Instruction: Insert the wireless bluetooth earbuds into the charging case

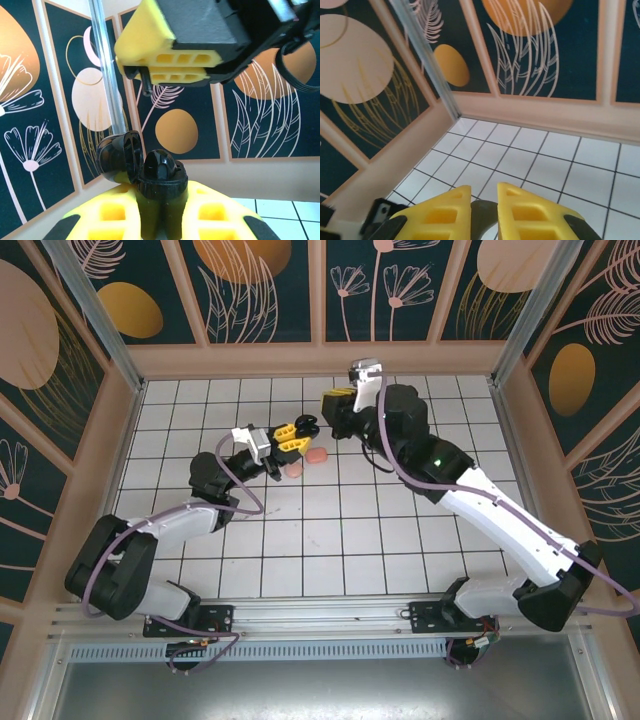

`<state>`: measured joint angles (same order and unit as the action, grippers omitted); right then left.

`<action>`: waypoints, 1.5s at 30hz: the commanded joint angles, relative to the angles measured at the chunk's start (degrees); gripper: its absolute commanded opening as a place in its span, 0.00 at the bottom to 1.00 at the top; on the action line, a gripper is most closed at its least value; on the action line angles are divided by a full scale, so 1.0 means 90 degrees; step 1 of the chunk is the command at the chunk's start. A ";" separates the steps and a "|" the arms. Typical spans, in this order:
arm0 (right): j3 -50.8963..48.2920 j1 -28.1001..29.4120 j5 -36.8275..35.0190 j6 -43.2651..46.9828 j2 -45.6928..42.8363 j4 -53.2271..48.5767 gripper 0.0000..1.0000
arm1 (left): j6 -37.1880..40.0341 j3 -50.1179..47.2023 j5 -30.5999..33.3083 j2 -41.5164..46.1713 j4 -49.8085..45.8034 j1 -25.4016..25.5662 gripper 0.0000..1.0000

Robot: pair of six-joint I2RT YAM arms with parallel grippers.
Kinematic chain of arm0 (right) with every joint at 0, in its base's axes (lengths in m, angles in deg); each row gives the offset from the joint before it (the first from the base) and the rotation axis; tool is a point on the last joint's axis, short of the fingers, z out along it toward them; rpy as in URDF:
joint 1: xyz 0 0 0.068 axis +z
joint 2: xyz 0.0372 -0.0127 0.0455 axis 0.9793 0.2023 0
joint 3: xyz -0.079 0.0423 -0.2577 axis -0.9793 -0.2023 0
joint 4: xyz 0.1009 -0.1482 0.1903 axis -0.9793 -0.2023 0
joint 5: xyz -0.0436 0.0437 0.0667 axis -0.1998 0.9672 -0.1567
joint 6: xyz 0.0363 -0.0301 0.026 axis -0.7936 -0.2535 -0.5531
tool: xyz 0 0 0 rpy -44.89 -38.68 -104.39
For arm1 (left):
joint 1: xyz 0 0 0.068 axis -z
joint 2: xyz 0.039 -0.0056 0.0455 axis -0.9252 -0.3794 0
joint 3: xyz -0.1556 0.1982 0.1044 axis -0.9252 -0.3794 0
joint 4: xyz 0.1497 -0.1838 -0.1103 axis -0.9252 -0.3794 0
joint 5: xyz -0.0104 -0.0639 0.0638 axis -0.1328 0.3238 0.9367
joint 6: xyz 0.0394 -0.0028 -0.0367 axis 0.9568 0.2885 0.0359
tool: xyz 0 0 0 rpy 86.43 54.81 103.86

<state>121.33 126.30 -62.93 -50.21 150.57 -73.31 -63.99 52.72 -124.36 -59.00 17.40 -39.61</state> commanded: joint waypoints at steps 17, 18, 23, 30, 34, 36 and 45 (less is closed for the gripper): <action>-0.0685 0.0262 0.0385 0.0319 -0.0196 0.0839 0.15 | -0.0563 0.0337 -0.0159 -0.0221 0.0621 0.0023 0.00; -0.0694 0.0261 0.0386 0.0314 -0.0186 0.0842 0.15 | -0.0553 0.0350 -0.0157 -0.0221 0.0609 0.0023 0.00; -0.0687 0.0269 0.0442 0.0251 -0.0099 0.0840 0.14 | -0.0551 0.0366 -0.0167 -0.0205 0.0562 0.0023 0.00; -0.0719 0.0295 0.0472 0.0176 0.0037 0.0823 0.12 | -0.0560 0.0372 -0.0172 -0.0193 0.0550 0.0023 0.00; -0.0753 0.0296 0.0460 0.0172 0.0077 0.0800 0.12 | -0.0551 0.0388 -0.0179 -0.0172 0.0521 0.0023 0.00; -0.0763 0.0296 0.0463 0.0179 0.0098 0.0774 0.12 | -0.0543 0.0386 -0.0176 -0.0152 0.0506 0.0028 0.00; -0.0743 0.0464 0.0570 0.0574 0.0215 0.0456 0.12 | -0.0489 0.0425 -0.0114 -0.0105 0.0360 0.0023 0.00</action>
<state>115.54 128.66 -59.61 -46.99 151.22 -67.85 -67.88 54.56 -124.61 -60.85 19.04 -39.65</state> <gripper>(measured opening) 0.119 0.162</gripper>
